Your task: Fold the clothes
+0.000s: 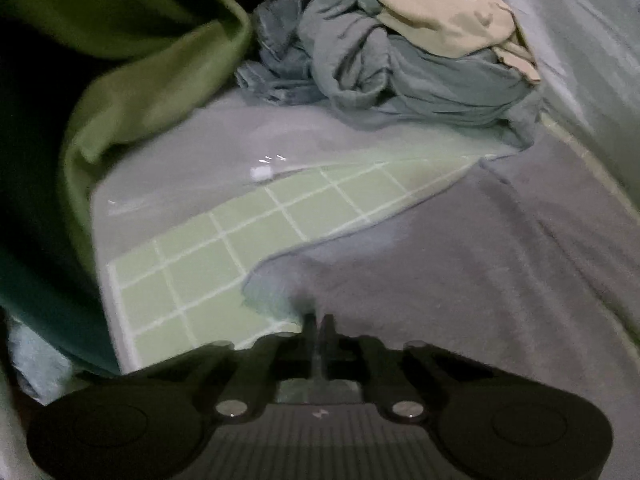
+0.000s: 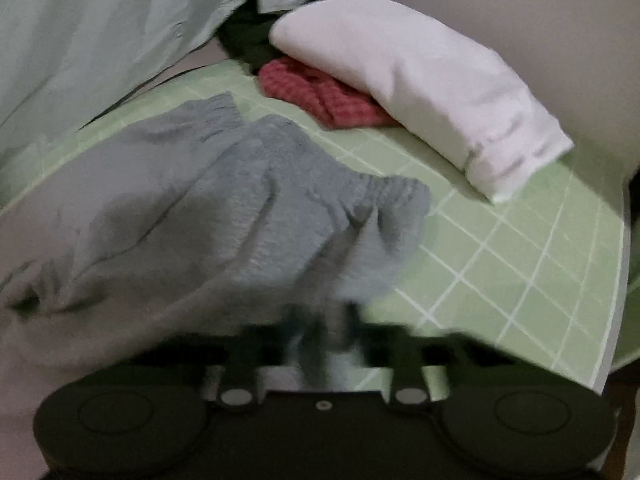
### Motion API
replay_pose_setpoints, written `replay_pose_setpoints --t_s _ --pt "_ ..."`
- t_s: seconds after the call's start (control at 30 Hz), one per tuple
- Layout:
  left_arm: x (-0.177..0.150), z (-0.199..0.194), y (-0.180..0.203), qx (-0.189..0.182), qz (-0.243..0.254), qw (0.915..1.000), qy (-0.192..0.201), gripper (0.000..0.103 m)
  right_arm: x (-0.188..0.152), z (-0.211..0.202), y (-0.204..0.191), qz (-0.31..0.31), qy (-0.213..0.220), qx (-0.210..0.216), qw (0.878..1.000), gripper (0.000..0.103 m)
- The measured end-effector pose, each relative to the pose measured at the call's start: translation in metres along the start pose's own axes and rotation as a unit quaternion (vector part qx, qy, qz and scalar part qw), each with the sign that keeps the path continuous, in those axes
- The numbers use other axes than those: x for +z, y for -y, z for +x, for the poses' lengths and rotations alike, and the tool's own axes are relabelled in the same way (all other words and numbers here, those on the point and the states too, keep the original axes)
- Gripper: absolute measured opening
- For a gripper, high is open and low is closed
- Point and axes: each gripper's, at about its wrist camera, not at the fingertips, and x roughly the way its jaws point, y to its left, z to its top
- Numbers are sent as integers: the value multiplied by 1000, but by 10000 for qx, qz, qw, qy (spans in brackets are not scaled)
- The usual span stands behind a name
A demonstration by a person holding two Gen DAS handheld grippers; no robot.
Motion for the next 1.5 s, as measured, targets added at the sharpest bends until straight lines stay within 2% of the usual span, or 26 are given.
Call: replay_pose_setpoints --t_s 0.13,0.27,0.4,0.57,0.7,0.87,0.97,1.07,1.1,1.13,1.17,1.2,1.23,1.27,1.3,1.33,1.37,1.5 --pt "7 -8 -12 -93 -481 9988 29 1 4 -15 4 -41 148 -9 9999 3" --pt "14 -36 -19 -97 -270 9989 367 1 7 -46 15 -534 497 -111 9973 2" --pt "11 -64 -30 12 -53 9981 611 1 8 -80 40 -452 690 -92 9965 2" --pt "11 -95 -42 194 -347 9955 865 1 5 -101 58 -361 706 -140 9968 2" --pt "30 -105 -23 9 -417 9927 1128 1 20 -105 59 201 722 145 9971 2" --pt "77 -90 53 -268 -50 9890 1456 1 67 -97 16 408 1055 350 9930 2" --pt "119 -64 130 -655 261 9836 1659 1 105 -82 -25 363 1357 364 9894 2" --pt "158 -34 220 -1106 612 9734 1910 2 152 -41 -68 345 1490 378 9875 2" --pt "167 -22 251 -1163 823 9720 1870 8 169 -25 -85 313 1534 376 9869 3" --pt "174 -9 273 -1159 1033 9744 1628 20 181 -8 -100 204 1563 317 9870 6" --pt "180 4 295 -1151 1242 9759 1375 25 192 10 -115 79 1589 245 9870 33" --pt "187 16 317 -1141 1450 9764 1120 33 198 22 -125 -7 1511 181 9883 67" --pt "182 21 319 -1134 1474 9763 1111 45 201 32 -135 -86 1413 119 9899 72" --pt "177 24 320 -1127 1490 9761 1112 53 205 43 -145 -164 1313 57 9912 72" --pt "167 28 314 -980 1460 9781 1111 75 201 44 -149 -233 1322 106 9909 75" --pt "158 32 306 -826 1428 9800 1110 87 190 43 -150 -339 1279 79 9912 79" --pt "148 37 296 -639 1397 9826 1039 87 178 42 -151 -453 1220 31 9915 86" --pt "112 61 254 -174 1175 9924 325 87 124 41 -145 -891 653 -434 9929 87"
